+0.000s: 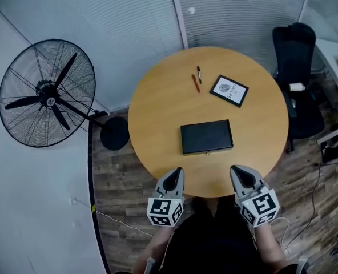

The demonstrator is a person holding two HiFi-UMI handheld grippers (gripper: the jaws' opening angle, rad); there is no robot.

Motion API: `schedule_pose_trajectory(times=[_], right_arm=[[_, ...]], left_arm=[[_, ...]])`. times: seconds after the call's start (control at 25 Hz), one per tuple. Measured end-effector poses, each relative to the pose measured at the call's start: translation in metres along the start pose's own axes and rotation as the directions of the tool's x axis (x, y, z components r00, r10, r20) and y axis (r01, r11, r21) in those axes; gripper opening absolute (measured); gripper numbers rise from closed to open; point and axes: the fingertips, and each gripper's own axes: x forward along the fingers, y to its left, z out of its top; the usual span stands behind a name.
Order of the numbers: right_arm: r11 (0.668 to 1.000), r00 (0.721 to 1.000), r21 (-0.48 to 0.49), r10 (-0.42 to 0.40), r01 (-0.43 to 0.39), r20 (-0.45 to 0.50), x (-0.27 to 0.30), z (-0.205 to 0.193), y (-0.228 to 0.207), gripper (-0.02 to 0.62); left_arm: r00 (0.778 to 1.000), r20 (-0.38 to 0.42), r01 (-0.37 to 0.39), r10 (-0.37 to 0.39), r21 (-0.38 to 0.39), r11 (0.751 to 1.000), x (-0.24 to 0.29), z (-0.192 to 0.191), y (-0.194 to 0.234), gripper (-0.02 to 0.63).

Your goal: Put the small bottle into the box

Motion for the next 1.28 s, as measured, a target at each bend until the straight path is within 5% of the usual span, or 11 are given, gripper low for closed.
schedule_pose_trajectory(times=[0.44,1.28], right_arm=[[0.999,0.996,-0.005,-0.041,0.042,0.075,-0.02,0.017,0.017,0.008],[0.998,0.995,-0.017,-0.063,0.065,0.08,-0.027,0.014,0.025,0.008]], left_arm=[[0.994,0.089,0.055,-0.059,0.04,0.998,-0.036,0.045,-0.014,-0.002],[0.991,0.078,0.108,-0.112,0.047,0.993,-0.037,0.042,-0.028,-0.002]])
